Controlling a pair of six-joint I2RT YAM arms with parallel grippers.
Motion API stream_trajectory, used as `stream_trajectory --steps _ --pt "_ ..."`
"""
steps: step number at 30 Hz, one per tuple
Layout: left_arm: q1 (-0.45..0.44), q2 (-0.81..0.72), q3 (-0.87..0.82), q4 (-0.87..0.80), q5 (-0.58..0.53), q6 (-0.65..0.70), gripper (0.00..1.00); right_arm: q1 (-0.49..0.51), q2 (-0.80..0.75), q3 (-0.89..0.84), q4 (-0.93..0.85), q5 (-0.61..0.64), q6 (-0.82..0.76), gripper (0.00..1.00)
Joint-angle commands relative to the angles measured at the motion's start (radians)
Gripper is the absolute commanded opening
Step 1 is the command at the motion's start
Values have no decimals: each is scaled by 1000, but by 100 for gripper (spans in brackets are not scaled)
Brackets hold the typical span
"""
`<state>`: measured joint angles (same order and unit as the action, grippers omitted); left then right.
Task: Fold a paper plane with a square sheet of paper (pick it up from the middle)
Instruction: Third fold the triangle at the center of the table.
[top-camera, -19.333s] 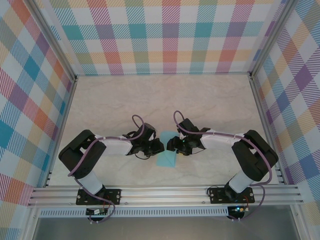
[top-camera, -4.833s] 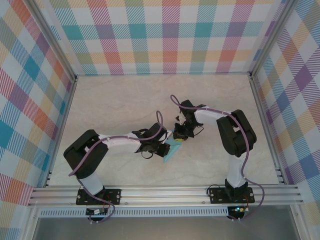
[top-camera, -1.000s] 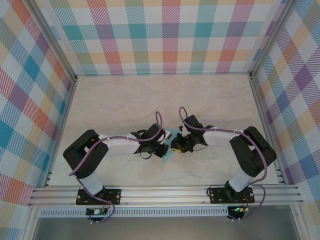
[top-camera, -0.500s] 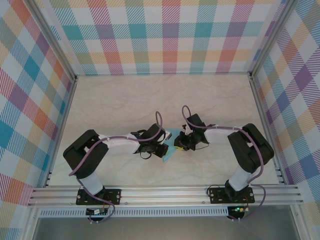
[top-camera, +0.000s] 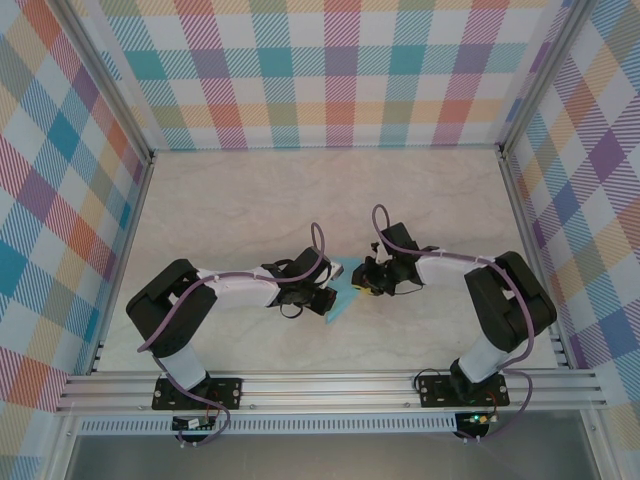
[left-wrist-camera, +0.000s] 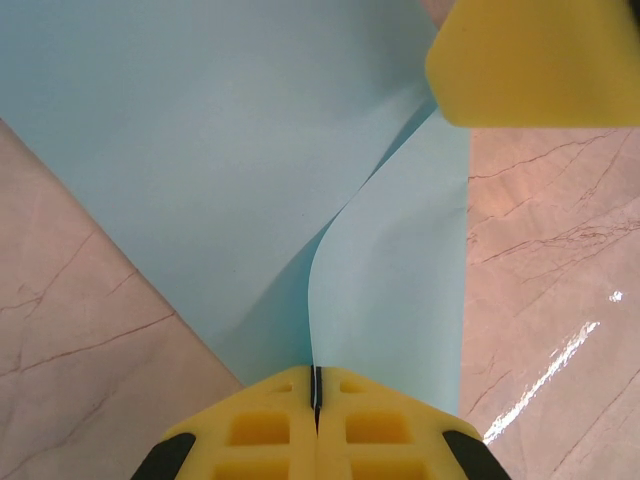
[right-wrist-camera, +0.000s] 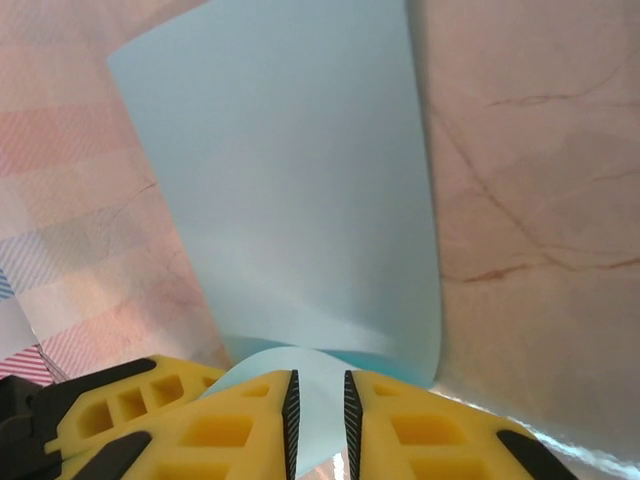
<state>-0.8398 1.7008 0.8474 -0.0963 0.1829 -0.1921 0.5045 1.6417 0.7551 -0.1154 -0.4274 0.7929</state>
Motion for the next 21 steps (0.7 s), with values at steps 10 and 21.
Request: stream_trajectory --steps 10,21 --pt "15 4 11 -30 6 9 4 -18 -42 -6 -32 9 -45 22" --pt "13 5 16 -29 7 7 4 36 -173 -136 104 -55 82 21"
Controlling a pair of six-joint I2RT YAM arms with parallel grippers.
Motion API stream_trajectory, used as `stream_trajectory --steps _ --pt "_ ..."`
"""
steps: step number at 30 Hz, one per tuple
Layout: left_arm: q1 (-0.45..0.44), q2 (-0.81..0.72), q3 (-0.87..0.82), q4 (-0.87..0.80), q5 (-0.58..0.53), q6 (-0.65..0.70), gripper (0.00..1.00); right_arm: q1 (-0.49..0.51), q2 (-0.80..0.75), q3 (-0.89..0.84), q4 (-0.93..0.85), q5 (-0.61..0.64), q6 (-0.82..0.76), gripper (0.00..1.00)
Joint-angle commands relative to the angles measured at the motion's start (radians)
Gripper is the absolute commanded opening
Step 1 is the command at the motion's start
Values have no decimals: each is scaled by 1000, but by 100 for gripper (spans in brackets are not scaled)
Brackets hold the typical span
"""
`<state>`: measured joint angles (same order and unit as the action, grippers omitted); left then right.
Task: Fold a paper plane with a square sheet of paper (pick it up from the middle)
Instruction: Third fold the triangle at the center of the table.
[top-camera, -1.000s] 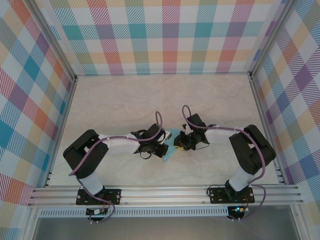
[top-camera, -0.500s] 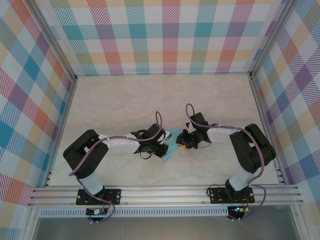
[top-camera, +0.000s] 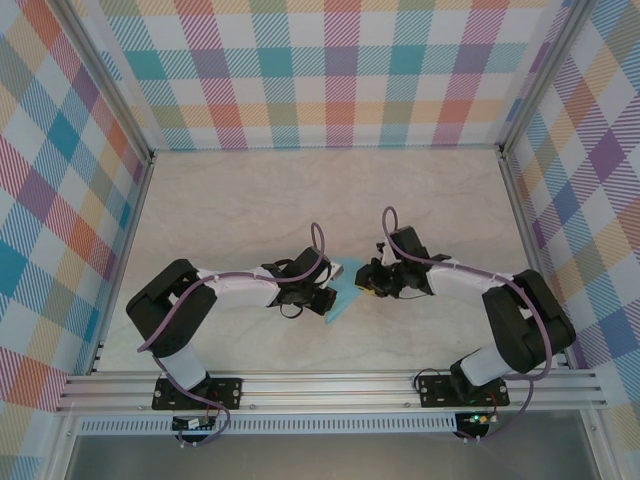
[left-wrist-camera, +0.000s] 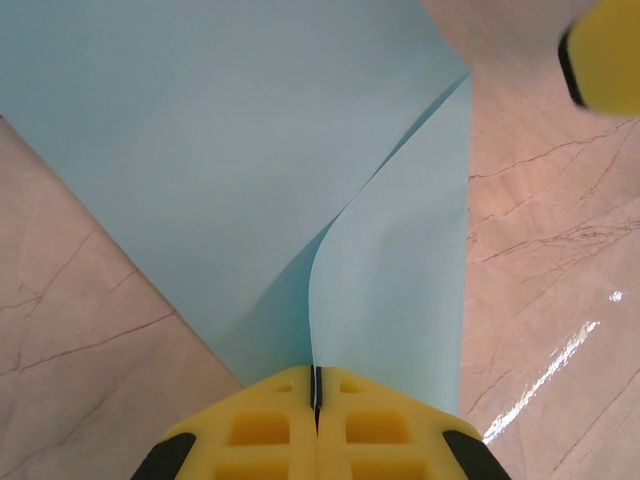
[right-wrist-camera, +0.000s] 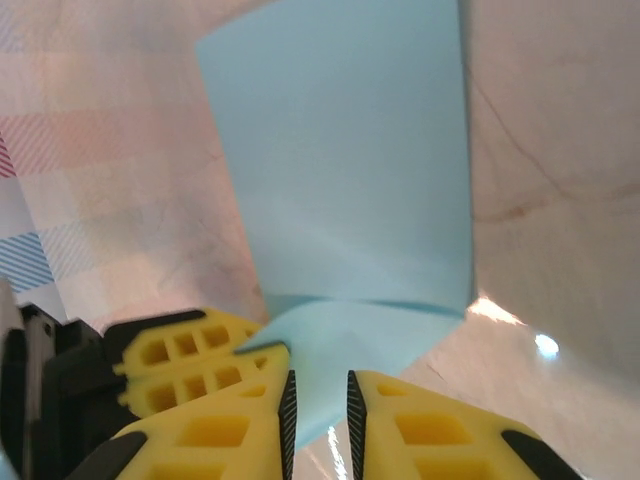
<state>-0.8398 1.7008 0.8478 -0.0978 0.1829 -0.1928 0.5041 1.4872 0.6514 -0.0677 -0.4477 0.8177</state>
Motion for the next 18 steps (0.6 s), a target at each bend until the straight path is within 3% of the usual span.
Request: stream_trajectory --steps 1,6,10,18 --pt "14 6 16 -28 8 7 4 59 -22 -28 55 -29 62 18" --pt "13 5 14 -33 6 12 4 128 -12 -51 101 21 130 14" --pt "15 2 14 -29 9 13 4 148 27 -70 206 -1 177 12" --pt "16 6 22 -29 10 16 4 166 59 -80 238 20 195 12"
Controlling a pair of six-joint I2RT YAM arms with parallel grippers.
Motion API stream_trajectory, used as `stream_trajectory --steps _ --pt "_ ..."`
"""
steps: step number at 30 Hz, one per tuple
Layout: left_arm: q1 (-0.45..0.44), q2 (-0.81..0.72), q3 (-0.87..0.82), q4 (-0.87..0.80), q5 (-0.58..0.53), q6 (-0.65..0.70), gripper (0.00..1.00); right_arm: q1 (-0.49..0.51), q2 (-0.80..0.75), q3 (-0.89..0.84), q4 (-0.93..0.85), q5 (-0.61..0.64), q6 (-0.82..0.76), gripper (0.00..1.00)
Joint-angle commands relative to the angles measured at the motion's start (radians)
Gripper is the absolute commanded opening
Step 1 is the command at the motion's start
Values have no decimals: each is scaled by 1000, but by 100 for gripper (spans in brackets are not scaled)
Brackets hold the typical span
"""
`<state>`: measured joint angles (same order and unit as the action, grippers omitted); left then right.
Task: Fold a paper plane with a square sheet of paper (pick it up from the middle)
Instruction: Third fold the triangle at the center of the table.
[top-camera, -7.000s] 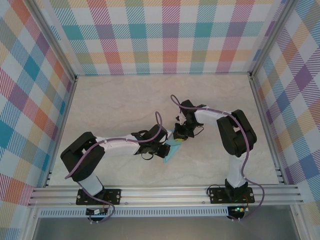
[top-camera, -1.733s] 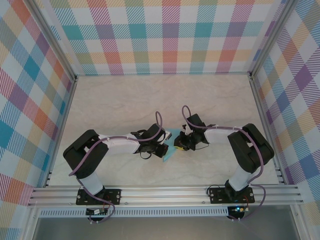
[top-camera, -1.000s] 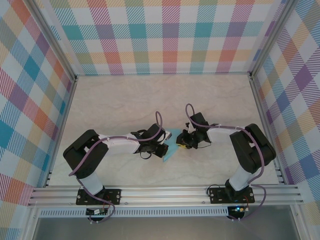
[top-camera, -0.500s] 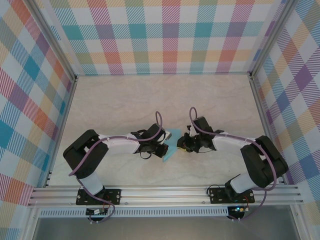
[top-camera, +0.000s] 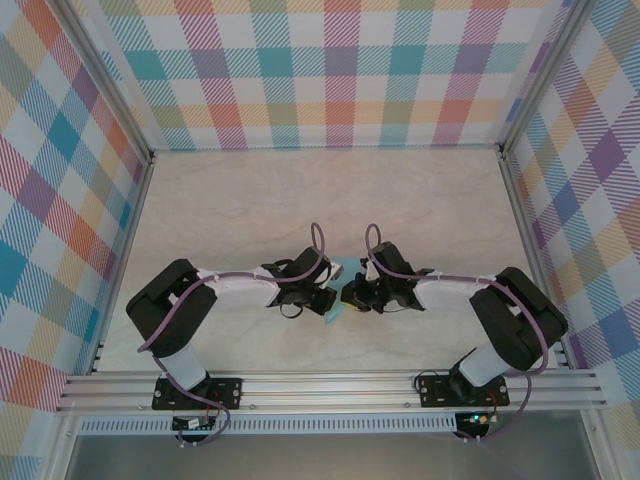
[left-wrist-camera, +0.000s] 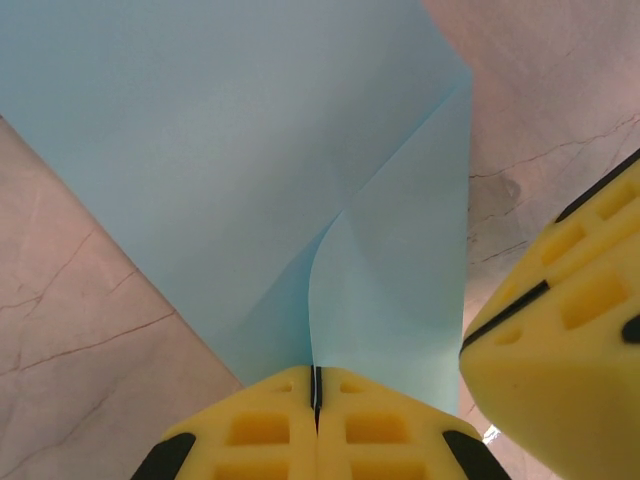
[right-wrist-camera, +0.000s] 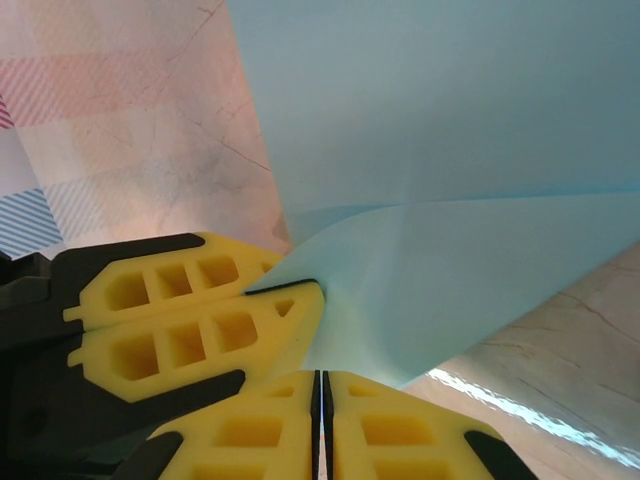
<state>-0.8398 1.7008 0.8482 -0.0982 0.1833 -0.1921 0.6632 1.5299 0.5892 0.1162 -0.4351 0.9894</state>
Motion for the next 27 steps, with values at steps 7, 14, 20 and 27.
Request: stream_trajectory --steps 7,14,20,27 --pt "18 11 24 -28 14 17 4 7 44 -29 84 10 26 12" --pt "26 13 24 -25 21 19 3 8 81 -46 132 15 32 12" --pt "33 22 23 -23 30 23 3 9 107 -76 175 25 23 13" --pt "39 25 16 -13 44 23 3 31 -13 -99 133 43 6 15"
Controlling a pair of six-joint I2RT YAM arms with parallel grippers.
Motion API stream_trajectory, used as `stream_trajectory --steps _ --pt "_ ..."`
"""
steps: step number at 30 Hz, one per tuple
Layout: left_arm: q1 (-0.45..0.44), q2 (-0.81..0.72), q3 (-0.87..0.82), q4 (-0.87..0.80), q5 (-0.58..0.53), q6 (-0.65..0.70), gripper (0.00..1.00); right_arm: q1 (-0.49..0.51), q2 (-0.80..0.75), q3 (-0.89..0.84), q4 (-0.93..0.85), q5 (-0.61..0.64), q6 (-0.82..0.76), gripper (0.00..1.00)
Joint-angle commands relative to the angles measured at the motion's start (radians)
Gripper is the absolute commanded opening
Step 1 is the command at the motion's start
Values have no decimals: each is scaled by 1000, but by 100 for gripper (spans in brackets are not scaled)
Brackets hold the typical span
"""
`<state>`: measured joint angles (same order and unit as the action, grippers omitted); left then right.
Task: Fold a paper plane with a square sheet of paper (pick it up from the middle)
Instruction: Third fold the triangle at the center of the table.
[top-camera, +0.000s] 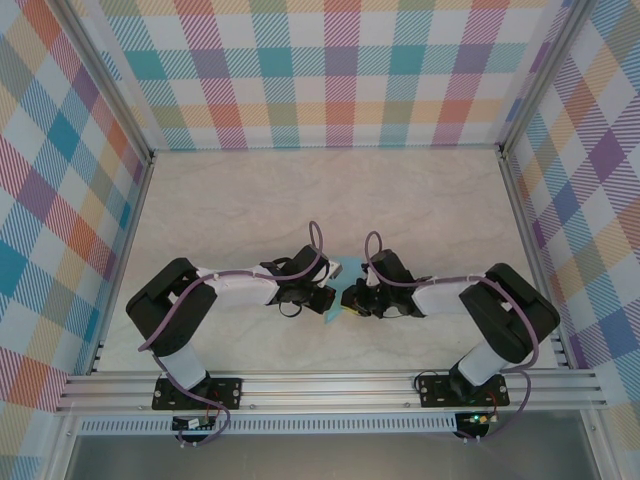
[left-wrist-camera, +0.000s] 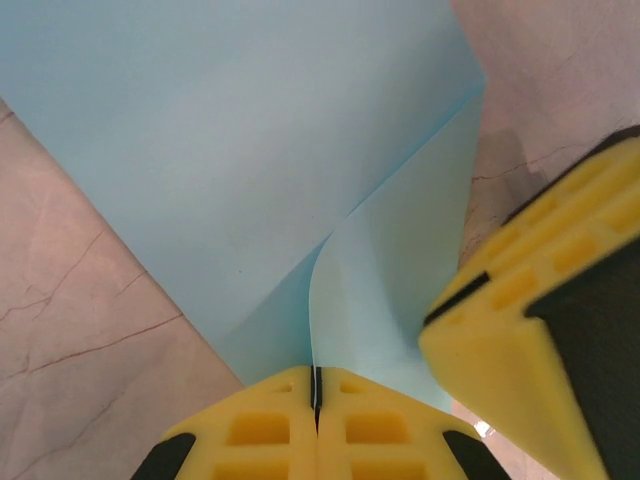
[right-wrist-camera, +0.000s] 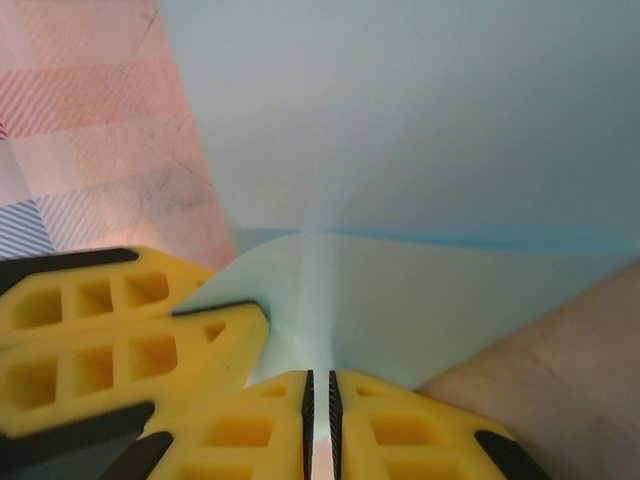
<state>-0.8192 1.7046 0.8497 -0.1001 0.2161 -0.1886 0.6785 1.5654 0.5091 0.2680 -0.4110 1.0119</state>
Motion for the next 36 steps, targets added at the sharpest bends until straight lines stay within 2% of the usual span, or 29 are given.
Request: stream_trajectory --steps 1,7,18,28,36 --pt "20 22 15 -11 12 20 3 21 -55 -21 -17 17 -14 16" --pt "24 35 22 -6 27 20 3 60 -37 -15 35 38 18 15" --pt "37 47 23 0 36 22 3 66 59 -24 108 48 38 15" --pt "43 54 20 10 49 20 3 89 -53 -37 50 72 38 16" --pt "56 61 20 11 65 19 3 121 -8 -19 95 77 61 15"
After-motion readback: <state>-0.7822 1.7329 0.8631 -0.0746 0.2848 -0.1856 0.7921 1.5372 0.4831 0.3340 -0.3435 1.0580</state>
